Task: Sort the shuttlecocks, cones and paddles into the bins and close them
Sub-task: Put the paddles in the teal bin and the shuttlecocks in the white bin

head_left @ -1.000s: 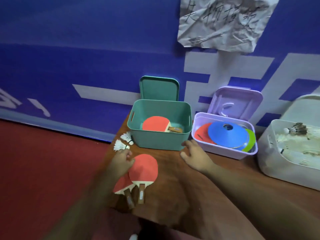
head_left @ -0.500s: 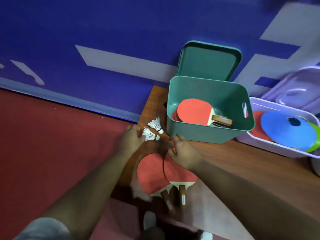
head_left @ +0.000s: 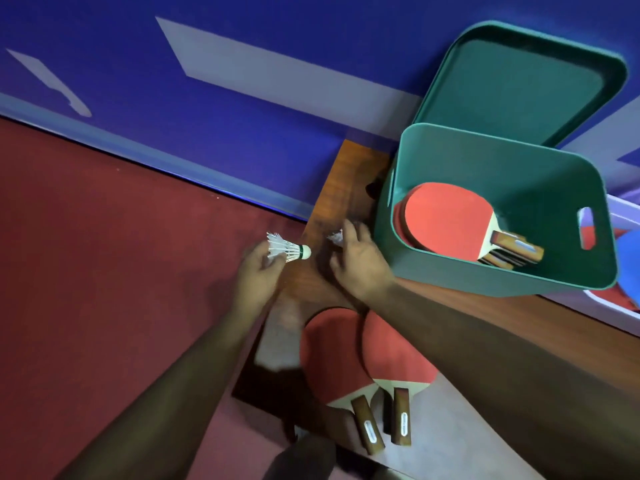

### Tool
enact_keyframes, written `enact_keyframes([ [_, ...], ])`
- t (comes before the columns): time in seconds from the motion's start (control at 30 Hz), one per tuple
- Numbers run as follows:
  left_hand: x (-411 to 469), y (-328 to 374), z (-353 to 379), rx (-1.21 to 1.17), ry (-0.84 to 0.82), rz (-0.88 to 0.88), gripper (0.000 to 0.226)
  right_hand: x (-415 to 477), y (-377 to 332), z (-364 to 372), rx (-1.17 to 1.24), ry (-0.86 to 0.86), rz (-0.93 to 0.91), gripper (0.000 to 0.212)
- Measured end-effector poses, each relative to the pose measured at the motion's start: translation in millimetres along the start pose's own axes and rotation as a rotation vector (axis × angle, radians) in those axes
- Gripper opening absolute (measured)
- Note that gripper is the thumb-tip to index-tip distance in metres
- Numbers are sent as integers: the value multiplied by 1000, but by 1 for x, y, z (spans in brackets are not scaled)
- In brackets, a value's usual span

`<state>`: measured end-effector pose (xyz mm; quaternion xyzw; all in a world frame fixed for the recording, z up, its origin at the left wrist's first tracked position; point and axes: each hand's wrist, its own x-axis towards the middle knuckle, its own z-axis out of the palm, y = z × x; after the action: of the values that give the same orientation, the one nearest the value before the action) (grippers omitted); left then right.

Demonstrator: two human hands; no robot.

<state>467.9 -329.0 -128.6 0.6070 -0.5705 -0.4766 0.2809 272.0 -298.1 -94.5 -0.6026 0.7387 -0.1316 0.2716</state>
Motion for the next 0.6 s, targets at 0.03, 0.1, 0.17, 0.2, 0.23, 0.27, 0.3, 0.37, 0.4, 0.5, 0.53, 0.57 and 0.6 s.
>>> enact_keyframes([
  [0.03,2,1,-7,-35,4,-8,27,9,-4,5,14,-8,39,66],
  [0.1,6,5,-14,-67,3,-22,21,24,-3,16,-18,-38,100,64],
  [0.17,10,5,-16,-111,1,-36,24,31,1,24,-74,-68,147,47],
  [0.2,12,5,-17,-125,2,-43,25,31,4,27,-93,-69,154,39],
  [0.23,13,5,-17,-138,5,-48,23,30,6,28,-102,-65,144,34],
  [0.27,14,4,-17,-149,5,-53,18,27,10,30,-94,-42,112,31],
  [0.3,14,5,-16,-165,4,-55,14,22,12,30,-66,-19,72,30],
  [0.37,14,6,-16,-219,-4,-59,13,12,15,28,39,9,-19,40],
  [0.4,13,8,-17,-249,-12,-60,18,6,13,25,117,-2,-42,53],
  [0.5,4,18,-14,-336,-72,-49,10,-17,5,5,346,-52,9,86],
  [0.53,0,25,-12,-350,-107,-40,12,-26,3,-3,381,-66,7,89],
  [0.57,-5,31,-10,-348,-151,-20,19,-35,4,-9,389,-78,-10,90],
  [0.6,-9,37,-8,-328,-213,9,27,-44,5,-18,387,-81,-34,90],
])
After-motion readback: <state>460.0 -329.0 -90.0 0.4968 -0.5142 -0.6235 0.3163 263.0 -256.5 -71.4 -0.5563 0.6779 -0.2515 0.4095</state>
